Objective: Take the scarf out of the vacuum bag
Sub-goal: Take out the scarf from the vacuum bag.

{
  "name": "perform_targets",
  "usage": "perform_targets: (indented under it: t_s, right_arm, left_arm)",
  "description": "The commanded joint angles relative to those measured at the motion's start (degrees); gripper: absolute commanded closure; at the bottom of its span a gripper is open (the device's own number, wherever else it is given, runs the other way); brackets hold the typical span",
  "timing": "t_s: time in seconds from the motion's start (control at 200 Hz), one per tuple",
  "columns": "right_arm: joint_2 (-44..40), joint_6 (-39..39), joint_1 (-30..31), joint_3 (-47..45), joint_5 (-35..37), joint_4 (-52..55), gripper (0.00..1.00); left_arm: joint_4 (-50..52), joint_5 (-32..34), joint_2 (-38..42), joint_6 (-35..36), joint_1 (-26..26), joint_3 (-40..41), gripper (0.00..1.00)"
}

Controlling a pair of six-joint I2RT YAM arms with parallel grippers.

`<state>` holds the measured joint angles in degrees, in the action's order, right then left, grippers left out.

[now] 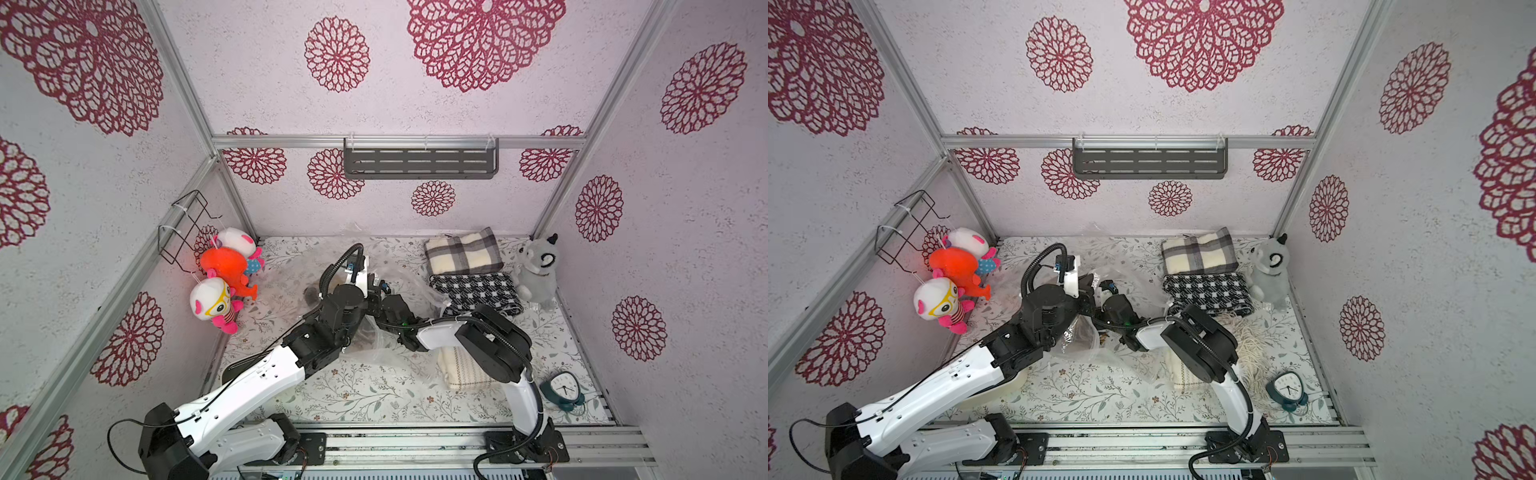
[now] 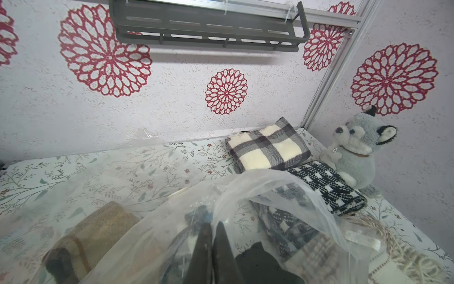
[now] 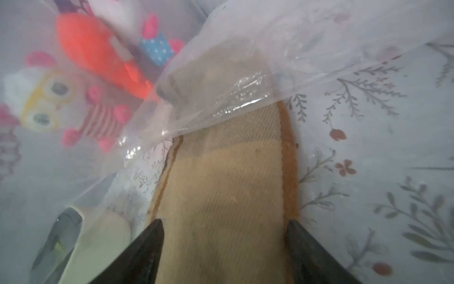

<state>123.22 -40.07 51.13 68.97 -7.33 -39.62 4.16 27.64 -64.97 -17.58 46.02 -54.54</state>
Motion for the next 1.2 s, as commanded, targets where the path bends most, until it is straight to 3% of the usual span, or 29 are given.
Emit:
perform_targets:
  t_s: [0.0,0.195,0.3,0.36,0.45,0.53,0.565,0.791,1.031,1.191]
  right_arm:
    - [2.4,-0.6,0.6,2.6,-1.9,-1.1,0.19]
    - [4.9,-0.4,0.9,4.1,-1.6,-0.1,0.19]
    - [6.7,-0.2,1.2,5.9,-3.2,-0.6,0.26]
    - [7.7,-0.1,1.2,7.4,-4.4,0.3,0.41]
    - [8.3,-0.4,1.1,7.5,-6.1,-0.5,0.74]
    - [7.5,-0.4,1.1,6.4,-5.8,-1.6,0.87]
    - [6.8,-0.2,1.1,5.7,-5.5,-1.8,1.0]
    - [0.6,1.4,1.1,-0.2,-3.2,-0.7,1.0]
    - [-8.1,5.0,1.3,-5.8,-1.6,8.1,1.0]
    - [-14.1,5.6,1.5,-12.8,3.3,10.4,1.0]
  left_arm:
    - [-1.1,-1.0,-0.4,-0.3,0.4,0.0,1.0]
    - [-1.0,-0.2,0.5,-0.3,0.8,0.6,1.0]
    - [-1.5,0.2,1.2,-0.4,1.0,1.4,1.0]
    - [-1.4,0.5,1.5,-0.4,1.0,1.8,1.0]
    - [-1.4,1.0,1.8,-0.7,1.0,2.2,1.0]
    - [-1.4,1.9,1.6,-0.8,1.0,2.6,1.0]
    - [-1.6,2.6,1.4,-0.7,1.0,2.8,1.0]
    - [-2.1,6.6,-0.5,-0.3,0.4,4.1,1.0]
    - [-2.5,7.5,-2.4,0.2,-1.8,3.7,1.0]
    - [-3.3,8.9,-2.2,0.9,-2.1,4.0,1.0]
